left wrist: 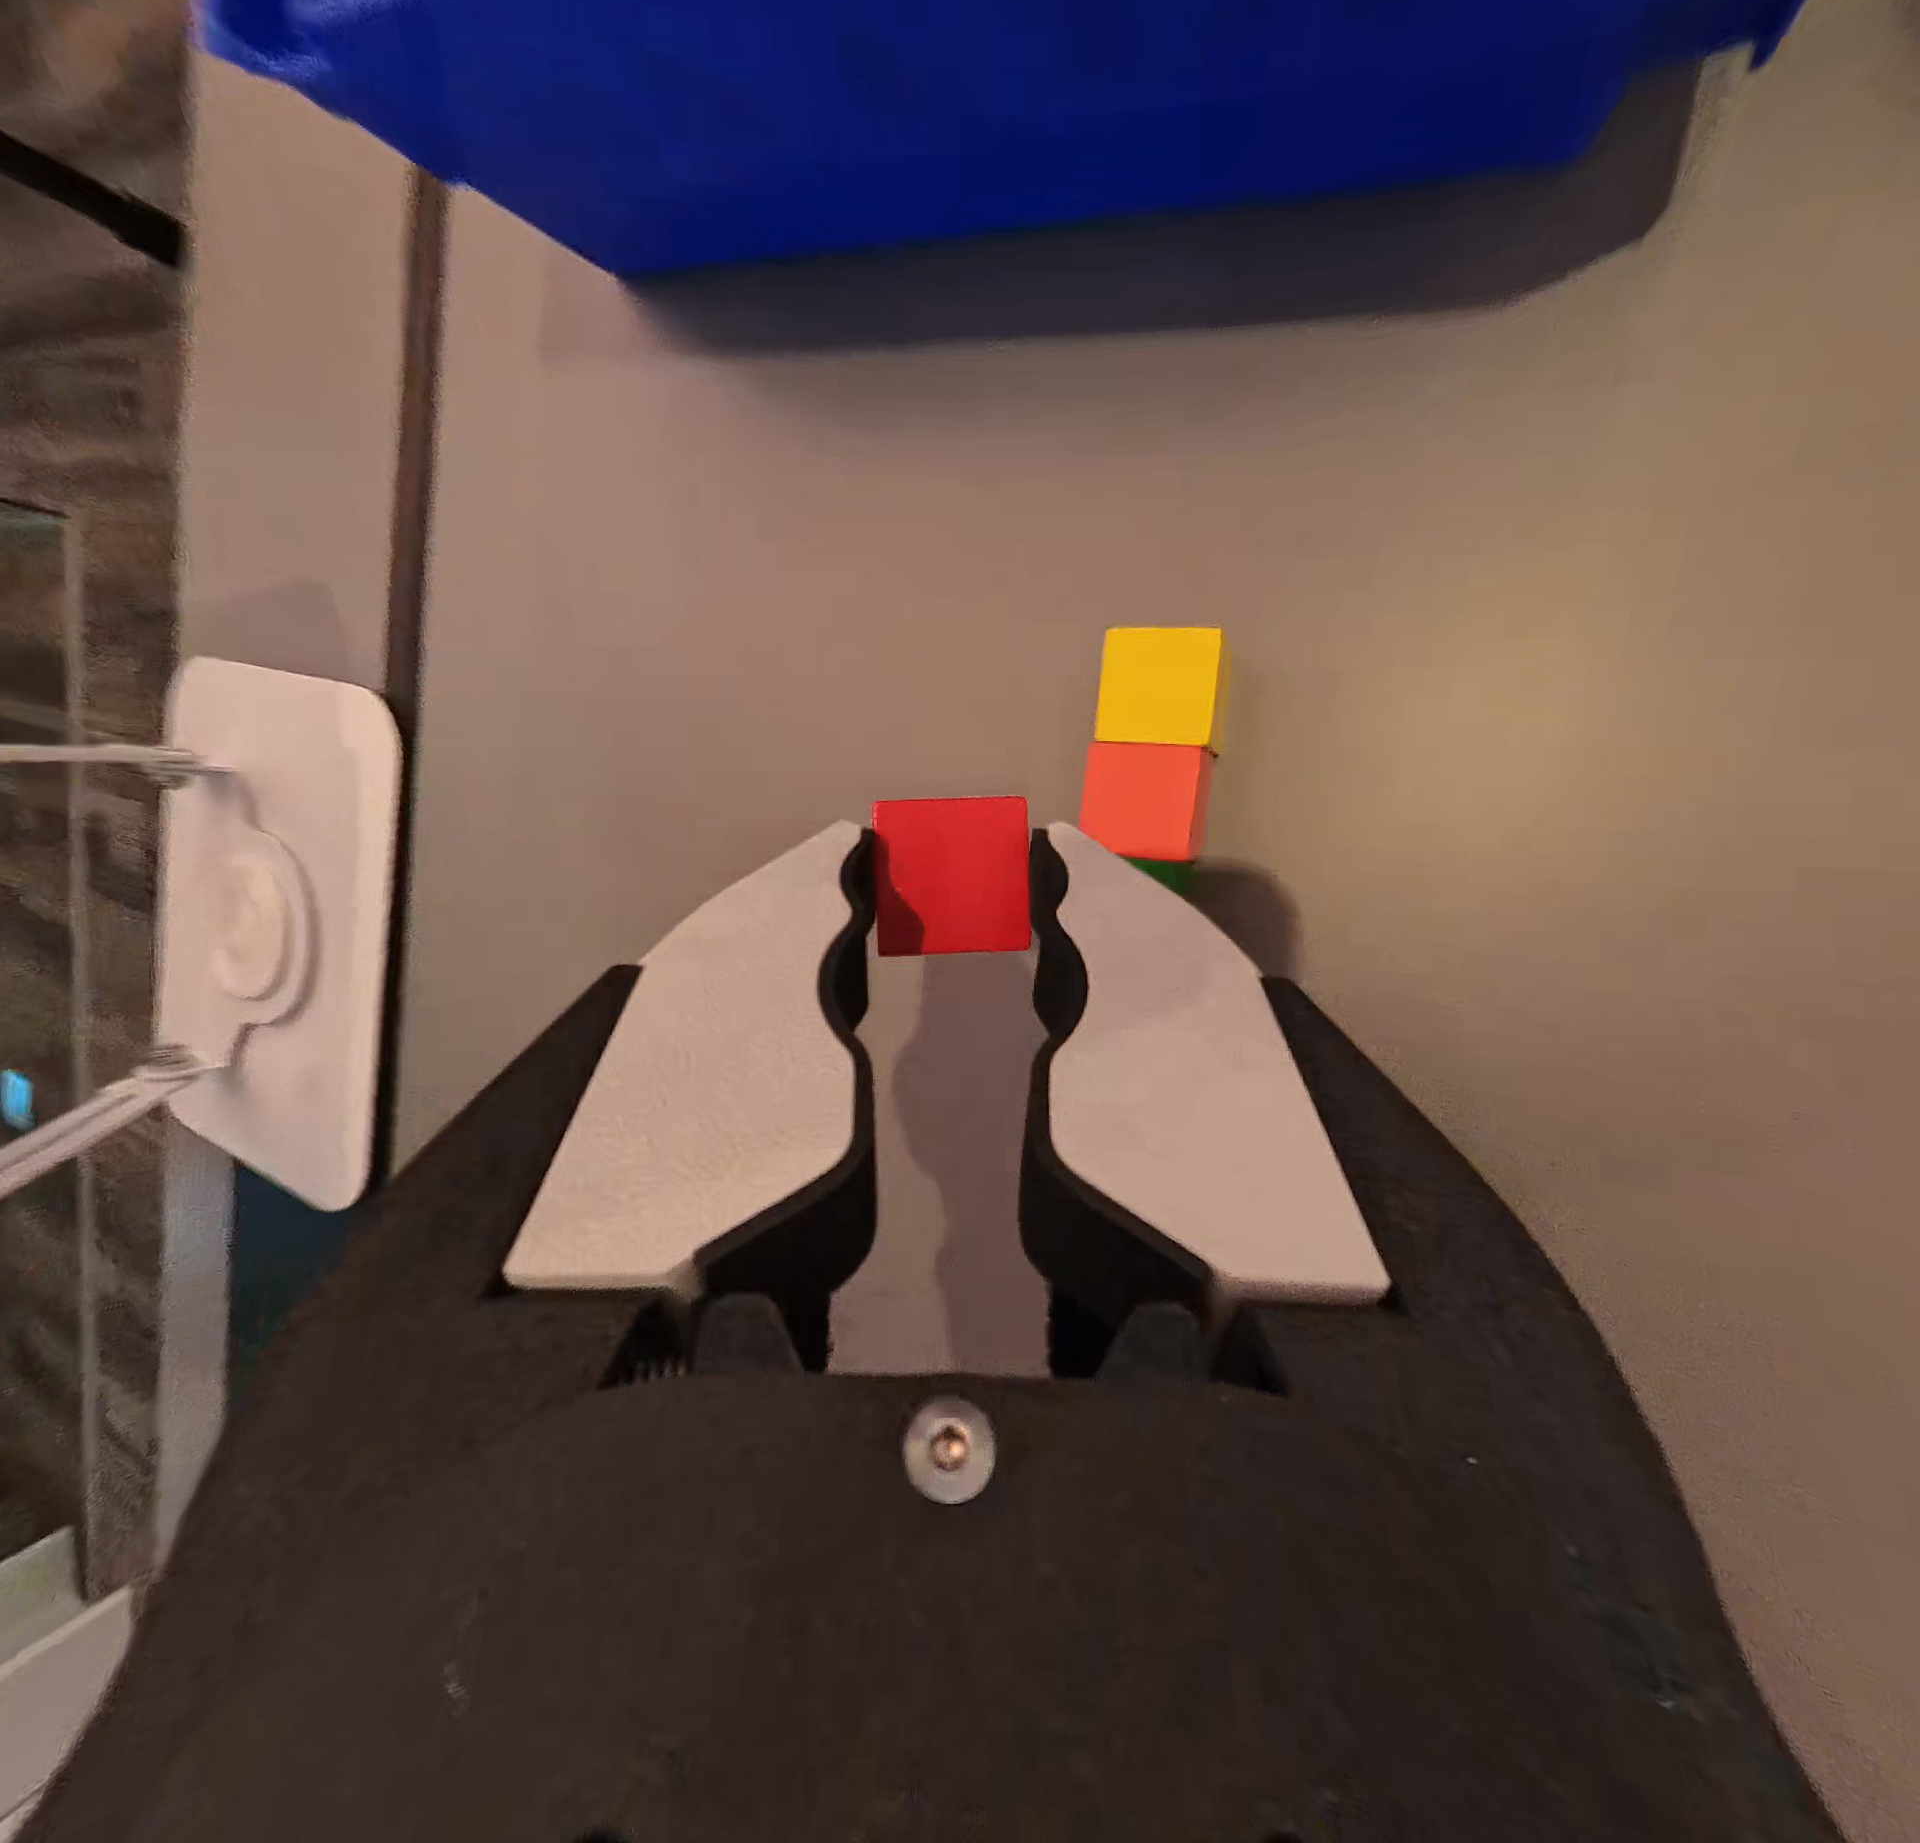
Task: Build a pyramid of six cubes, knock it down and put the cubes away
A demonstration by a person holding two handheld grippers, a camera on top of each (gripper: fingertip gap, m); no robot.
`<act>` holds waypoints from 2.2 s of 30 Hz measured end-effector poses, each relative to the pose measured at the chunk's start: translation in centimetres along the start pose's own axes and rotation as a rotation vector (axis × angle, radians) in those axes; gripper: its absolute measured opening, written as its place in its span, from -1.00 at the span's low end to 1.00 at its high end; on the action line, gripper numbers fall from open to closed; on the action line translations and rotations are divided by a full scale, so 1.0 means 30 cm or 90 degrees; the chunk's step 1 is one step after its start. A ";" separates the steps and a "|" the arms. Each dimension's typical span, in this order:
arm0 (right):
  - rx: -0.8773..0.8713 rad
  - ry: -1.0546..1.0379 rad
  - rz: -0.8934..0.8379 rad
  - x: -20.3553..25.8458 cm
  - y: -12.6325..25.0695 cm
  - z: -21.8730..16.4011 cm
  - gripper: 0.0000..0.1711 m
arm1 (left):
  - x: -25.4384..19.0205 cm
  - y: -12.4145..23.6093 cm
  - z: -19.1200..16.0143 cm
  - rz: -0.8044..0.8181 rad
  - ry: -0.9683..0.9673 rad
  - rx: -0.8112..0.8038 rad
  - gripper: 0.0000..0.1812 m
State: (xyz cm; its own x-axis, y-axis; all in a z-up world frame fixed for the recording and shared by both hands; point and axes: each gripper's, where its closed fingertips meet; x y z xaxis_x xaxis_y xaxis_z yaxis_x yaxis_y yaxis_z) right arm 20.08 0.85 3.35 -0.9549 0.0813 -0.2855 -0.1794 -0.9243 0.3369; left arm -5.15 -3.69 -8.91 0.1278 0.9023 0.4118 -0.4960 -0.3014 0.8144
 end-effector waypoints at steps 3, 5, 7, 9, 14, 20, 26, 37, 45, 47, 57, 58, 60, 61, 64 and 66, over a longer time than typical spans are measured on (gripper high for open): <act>0.002 0.000 0.004 0.004 -0.004 -0.001 -0.15 | -0.036 -0.048 0.013 -0.055 0.033 0.005 -0.69; 0.004 0.001 0.006 0.007 -0.006 -0.002 -0.15 | -0.063 -0.056 0.029 -0.107 0.054 -0.003 -0.69; 0.005 0.003 0.009 0.012 -0.008 -0.001 -0.15 | -0.072 -0.062 0.047 -0.129 0.060 -0.013 -0.69; 0.008 0.006 0.009 0.016 -0.010 -0.002 -0.15 | -0.079 -0.071 0.057 -0.144 0.056 -0.010 -0.69; 0.012 0.009 0.011 0.018 -0.012 -0.005 -0.15 | -0.095 -0.094 0.059 -0.176 0.061 0.006 -0.69; 0.014 0.007 0.015 0.020 -0.014 -0.007 -0.15 | -0.111 -0.093 0.062 -0.200 0.063 0.006 -0.69; 0.026 0.017 0.022 0.032 -0.021 -0.016 -0.15 | -0.110 -0.102 0.058 -0.206 0.068 0.002 -0.69; 0.031 0.016 0.022 0.030 -0.026 -0.023 -0.15 | -0.127 -0.114 0.046 -0.235 0.071 0.005 -0.69; 0.055 0.037 0.027 0.047 -0.043 -0.044 -0.15 | -0.131 -0.113 0.043 -0.244 0.080 0.003 -0.69; 0.056 0.039 0.025 0.048 -0.044 -0.045 -0.15 | -0.130 -0.114 0.046 -0.242 0.081 -0.003 -0.69; 0.034 0.032 0.013 0.029 -0.032 -0.029 -0.16 | -0.063 -0.009 0.069 -0.224 0.104 -0.074 -0.60; 0.032 0.032 0.013 0.028 -0.030 -0.027 -0.16 | -0.031 0.027 0.073 -0.207 0.116 -0.095 -0.64; 0.021 0.029 0.013 0.027 -0.024 -0.016 -0.16 | 0.053 0.118 0.068 -0.159 0.145 -0.136 -0.64; 0.015 0.028 0.013 0.027 -0.020 -0.009 -0.17 | 0.106 0.171 0.055 -0.127 0.162 -0.155 -0.62; -0.009 0.024 0.003 0.015 -0.009 0.010 -0.18 | 0.272 0.339 -0.043 -0.012 0.230 -0.179 -0.48; -0.017 0.014 0.003 0.010 -0.006 0.015 -0.18 | 0.374 0.439 -0.166 0.075 0.290 -0.163 -0.44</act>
State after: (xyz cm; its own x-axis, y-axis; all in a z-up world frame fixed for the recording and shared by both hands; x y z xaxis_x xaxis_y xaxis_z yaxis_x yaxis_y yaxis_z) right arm 19.73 1.21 3.62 -0.9501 0.0692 -0.3042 -0.1686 -0.9343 0.3140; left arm -14.54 4.00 4.41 -0.2994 0.9263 0.2288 -0.6856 -0.3756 0.6236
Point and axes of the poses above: each gripper's, where its closed fingertips meet, y back along the fingers, z out of its top, x = y × z across the jaws, and after that the axes turned 2 degrees about x, right-handed
